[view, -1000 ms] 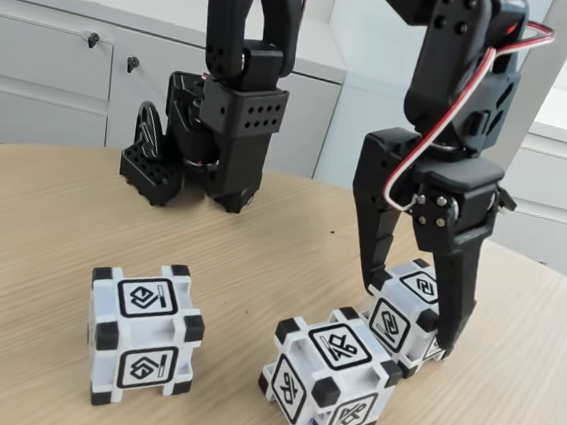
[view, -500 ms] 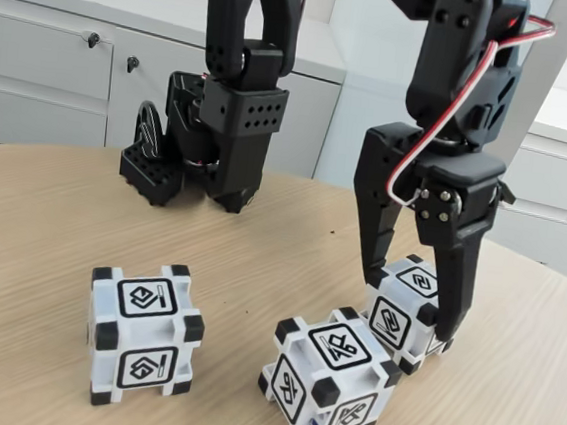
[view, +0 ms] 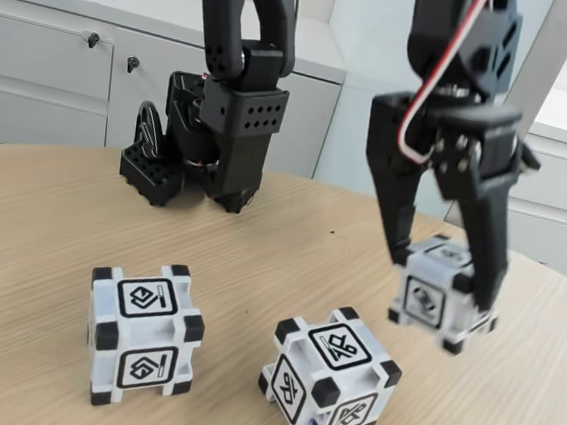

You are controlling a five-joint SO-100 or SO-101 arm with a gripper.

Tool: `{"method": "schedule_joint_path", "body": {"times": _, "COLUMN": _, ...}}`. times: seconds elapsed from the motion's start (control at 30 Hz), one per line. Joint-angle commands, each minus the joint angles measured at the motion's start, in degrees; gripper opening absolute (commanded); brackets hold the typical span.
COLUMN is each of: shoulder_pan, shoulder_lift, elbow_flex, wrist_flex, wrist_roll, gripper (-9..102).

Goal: Stack cubes from left to right.

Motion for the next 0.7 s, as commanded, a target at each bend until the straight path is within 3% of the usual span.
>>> {"method": "schedule_joint_path", "body": {"times": 0.0, "shoulder_pan": 0.7, "shoulder_lift": 7.0, "elbow_flex": -0.6, "wrist_flex": 0.4, "wrist_roll": 0.2, "gripper": 15}}
{"method": "schedule_joint_path", "body": {"times": 0.2, "shoulder_pan": 0.9, "shoulder_lift": 19.7, "elbow_flex": -0.5, "wrist_flex": 1.8, "wrist_roll": -1.1, "gripper": 15}}
{"method": "schedule_joint_path", "body": {"times": 0.43, "shoulder_pan": 1.9, "shoulder_lift": 31.5, "elbow_flex": -1.3, "wrist_flex": 13.4, "wrist_roll": -2.8, "gripper": 14}}
{"method": "schedule_joint_path", "body": {"times": 0.67, "shoulder_pan": 15.9, "shoulder_lift": 34.4, "elbow_flex": -0.6, "wrist_flex": 13.6, "wrist_roll": -3.2, "gripper": 14}}
